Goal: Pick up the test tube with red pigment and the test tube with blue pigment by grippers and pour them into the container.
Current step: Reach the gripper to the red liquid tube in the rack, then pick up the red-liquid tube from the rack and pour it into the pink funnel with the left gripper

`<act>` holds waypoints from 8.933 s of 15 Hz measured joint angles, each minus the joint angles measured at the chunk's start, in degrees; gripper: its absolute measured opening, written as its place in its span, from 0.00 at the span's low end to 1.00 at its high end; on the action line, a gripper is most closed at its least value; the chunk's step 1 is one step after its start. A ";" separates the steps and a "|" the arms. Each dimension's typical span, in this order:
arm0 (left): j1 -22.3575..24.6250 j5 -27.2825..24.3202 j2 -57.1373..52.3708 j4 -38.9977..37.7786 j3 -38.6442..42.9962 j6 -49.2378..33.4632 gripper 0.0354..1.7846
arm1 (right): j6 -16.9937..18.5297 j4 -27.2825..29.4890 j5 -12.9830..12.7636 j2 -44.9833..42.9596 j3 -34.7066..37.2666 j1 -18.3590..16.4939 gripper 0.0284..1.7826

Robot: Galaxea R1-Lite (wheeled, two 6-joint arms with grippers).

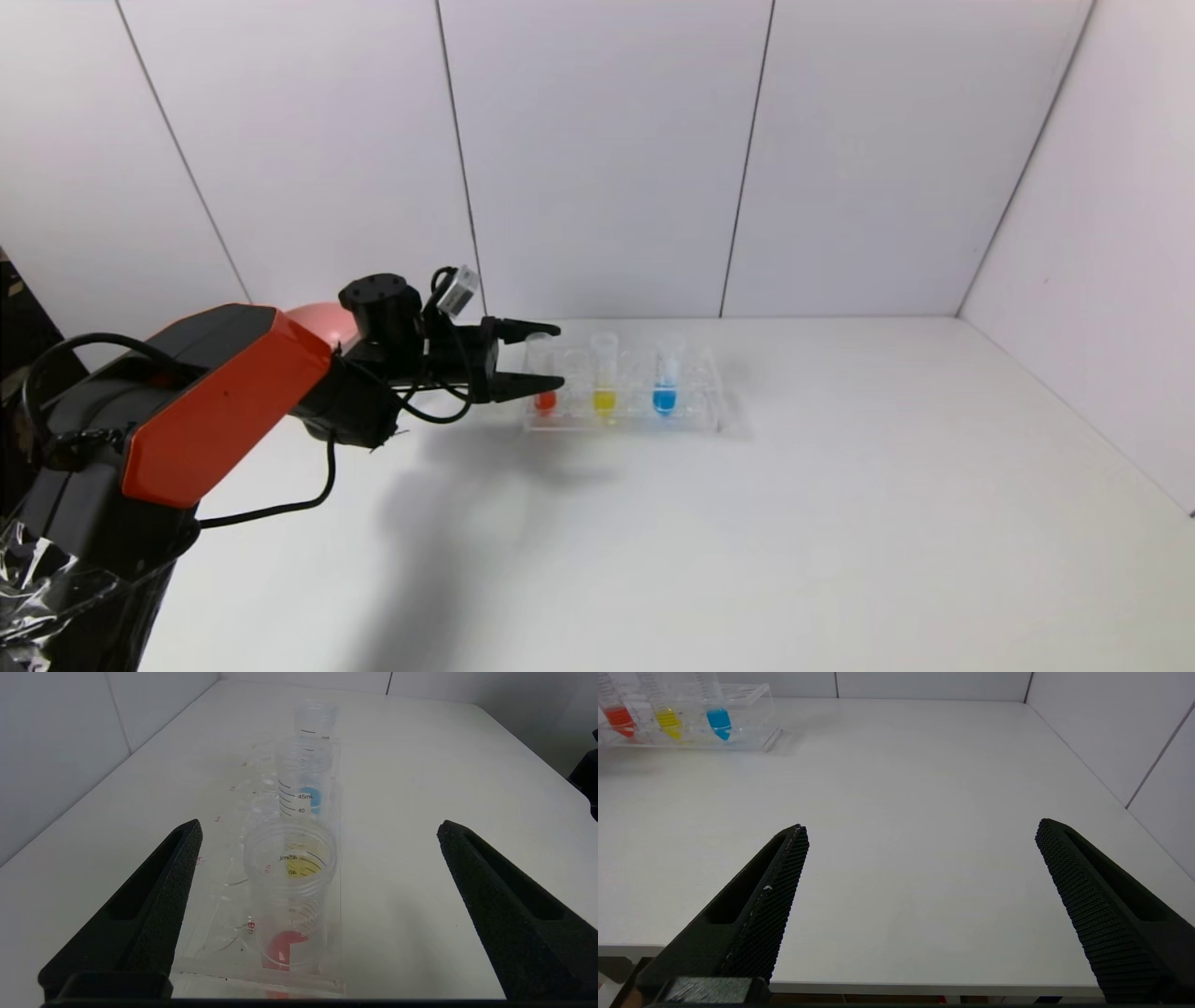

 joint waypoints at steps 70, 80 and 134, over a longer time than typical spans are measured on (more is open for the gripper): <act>0.82 62.38 -39.34 37.16 10.73 3.69 0.25 | 0.00 0.00 0.02 0.00 0.00 0.00 1.00; 6.47 62.04 -52.92 37.79 24.08 4.05 0.25 | -0.02 0.00 0.02 0.00 0.00 0.02 1.00; 20.10 61.79 -33.38 23.56 22.61 10.85 0.25 | 0.00 0.00 0.02 0.00 0.00 -0.02 1.00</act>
